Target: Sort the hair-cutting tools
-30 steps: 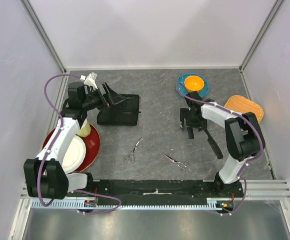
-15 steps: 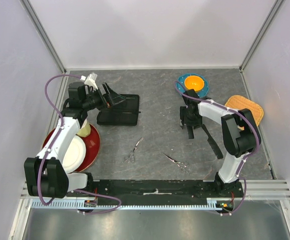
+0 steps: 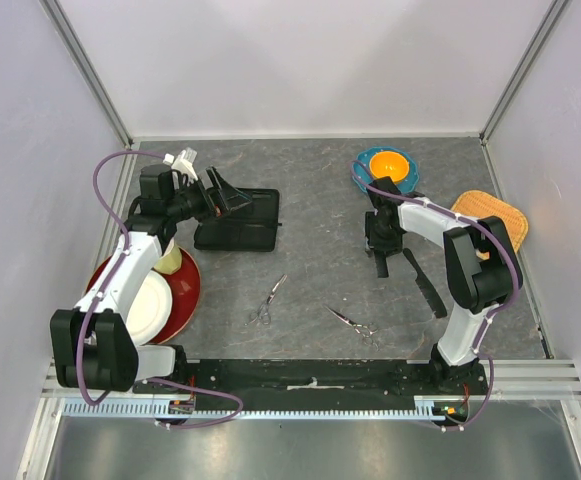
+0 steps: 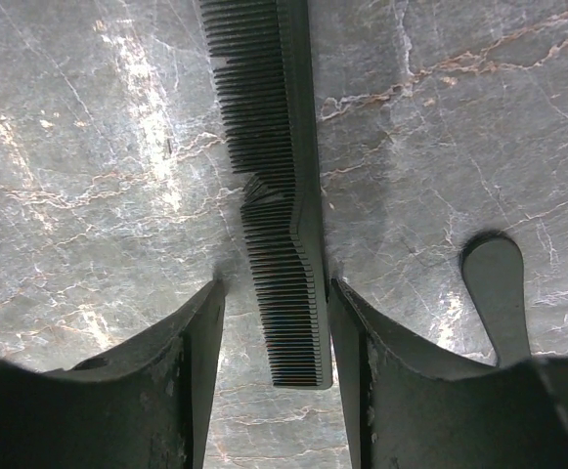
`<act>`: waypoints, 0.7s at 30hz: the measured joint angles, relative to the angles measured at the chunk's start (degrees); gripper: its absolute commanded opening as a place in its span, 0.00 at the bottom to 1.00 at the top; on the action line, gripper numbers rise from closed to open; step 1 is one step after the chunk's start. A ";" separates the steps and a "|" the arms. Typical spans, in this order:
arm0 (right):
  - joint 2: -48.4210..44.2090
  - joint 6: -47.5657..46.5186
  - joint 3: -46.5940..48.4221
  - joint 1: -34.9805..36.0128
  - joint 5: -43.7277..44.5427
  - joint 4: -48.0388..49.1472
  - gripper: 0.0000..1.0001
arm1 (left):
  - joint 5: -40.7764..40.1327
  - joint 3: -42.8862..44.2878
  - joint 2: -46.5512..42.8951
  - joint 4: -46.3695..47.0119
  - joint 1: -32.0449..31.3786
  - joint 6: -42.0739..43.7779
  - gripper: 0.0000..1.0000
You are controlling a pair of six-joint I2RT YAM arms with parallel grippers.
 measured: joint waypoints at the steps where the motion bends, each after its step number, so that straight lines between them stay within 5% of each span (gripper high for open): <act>1: 0.00 -0.02 0.00 0.00 0.00 0.00 0.53 | 0.00 0.00 0.09 0.00 0.00 -0.02 0.98; 21: 0.13 -1.01 0.04 -0.04 -0.26 0.42 0.33 | 0.04 0.00 0.63 -0.44 0.00 -0.02 0.97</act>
